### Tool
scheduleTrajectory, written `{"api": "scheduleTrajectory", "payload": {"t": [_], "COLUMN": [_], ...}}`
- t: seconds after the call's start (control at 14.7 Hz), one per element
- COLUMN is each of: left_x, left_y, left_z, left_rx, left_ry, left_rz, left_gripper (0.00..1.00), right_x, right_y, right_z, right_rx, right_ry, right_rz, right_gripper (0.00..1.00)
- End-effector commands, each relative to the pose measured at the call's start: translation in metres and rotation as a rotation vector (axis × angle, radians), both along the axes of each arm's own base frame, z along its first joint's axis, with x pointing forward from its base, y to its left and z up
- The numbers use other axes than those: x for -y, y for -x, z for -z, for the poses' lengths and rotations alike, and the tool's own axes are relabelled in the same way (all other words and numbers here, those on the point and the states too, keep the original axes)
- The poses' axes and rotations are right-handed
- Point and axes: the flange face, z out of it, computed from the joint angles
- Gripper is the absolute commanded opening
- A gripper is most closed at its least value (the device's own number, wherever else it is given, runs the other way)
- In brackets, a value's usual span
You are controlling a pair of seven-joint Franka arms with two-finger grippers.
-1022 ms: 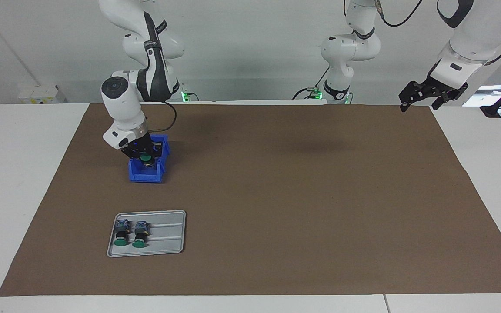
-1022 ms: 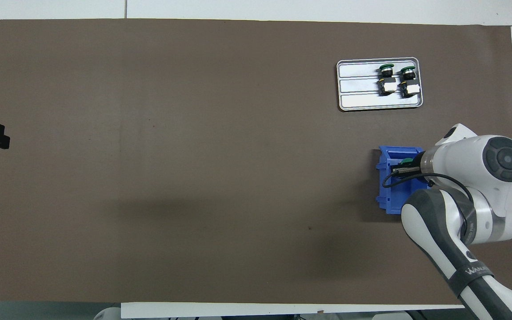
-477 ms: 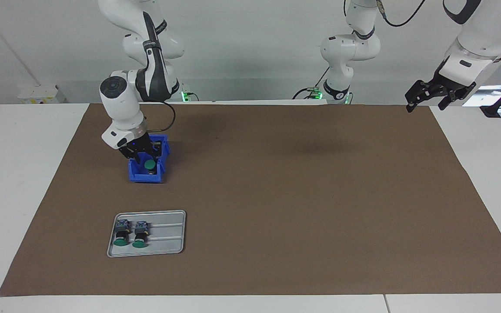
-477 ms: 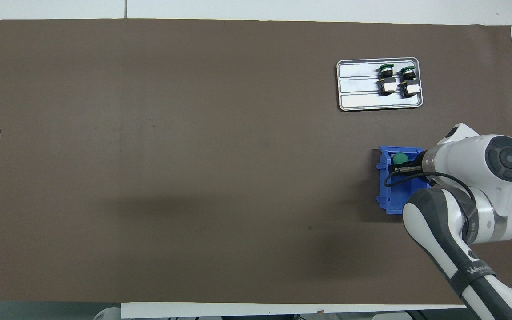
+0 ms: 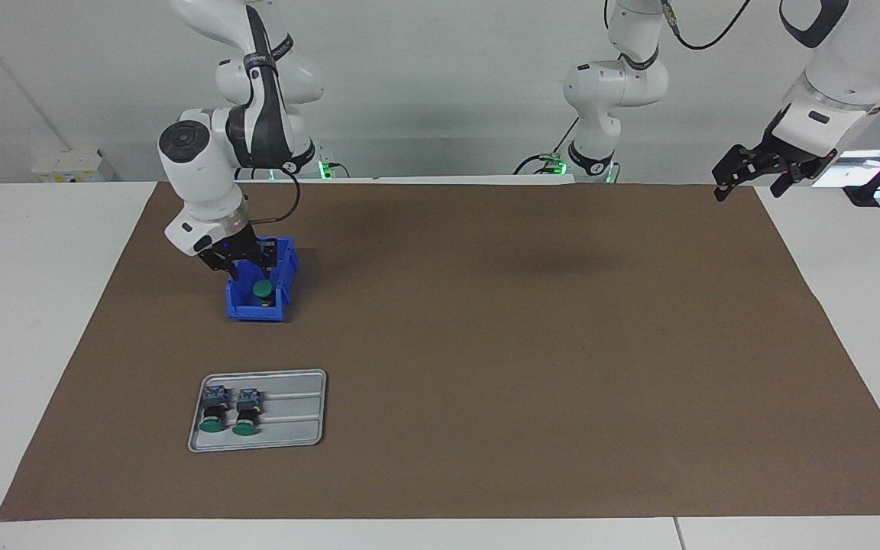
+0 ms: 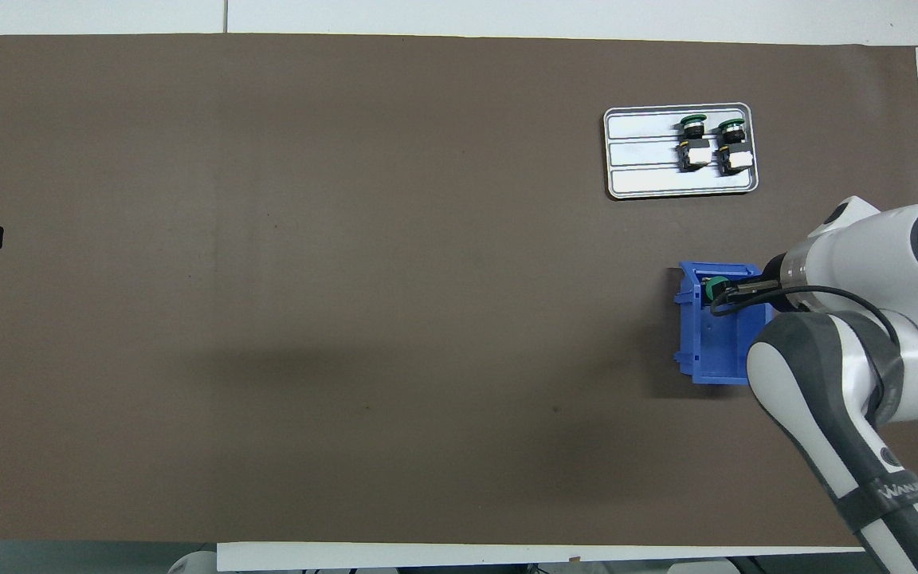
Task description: Place and press button with both arms
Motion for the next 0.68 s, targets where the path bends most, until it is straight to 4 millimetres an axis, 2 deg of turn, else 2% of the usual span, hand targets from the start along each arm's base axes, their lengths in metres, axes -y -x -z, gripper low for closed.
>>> {"api": "scheduleTrajectory", "payload": {"t": [0.0, 0.2, 0.34, 0.48, 0.61], "left_x": [0.000, -0.003, -0.001, 0.001, 0.000], "left_y": [0.000, 0.001, 0.001, 0.003, 0.003], "left_z": [-0.005, -0.005, -0.003, -0.003, -0.002], "left_rx": [0.009, 0.008, 0.005, 0.006, 0.002], "left_ry": [0.005, 0.005, 0.005, 0.004, 0.004], "left_rz": [0.015, 0.010, 0.012, 0.010, 0.006], "left_gripper": [1.00, 1.00, 1.00, 1.00, 1.00], "right_x": [0.000, 0.004, 0.015, 0.050, 0.069], "right_y": [-0.005, -0.015, -0.023, -0.030, -0.043], "right_z": [-0.064, -0.141, -0.179, -0.212, -0.223], "right_rx": [0.004, -0.015, -0.040, -0.032, -0.028], "right_ry": [-0.011, -0.012, -0.013, -0.019, -0.013], "right_rz": [-0.019, 0.001, 0.027, 0.096, 0.127], "right_gripper": [1.00, 1.00, 1.00, 1.00, 1.00]}}
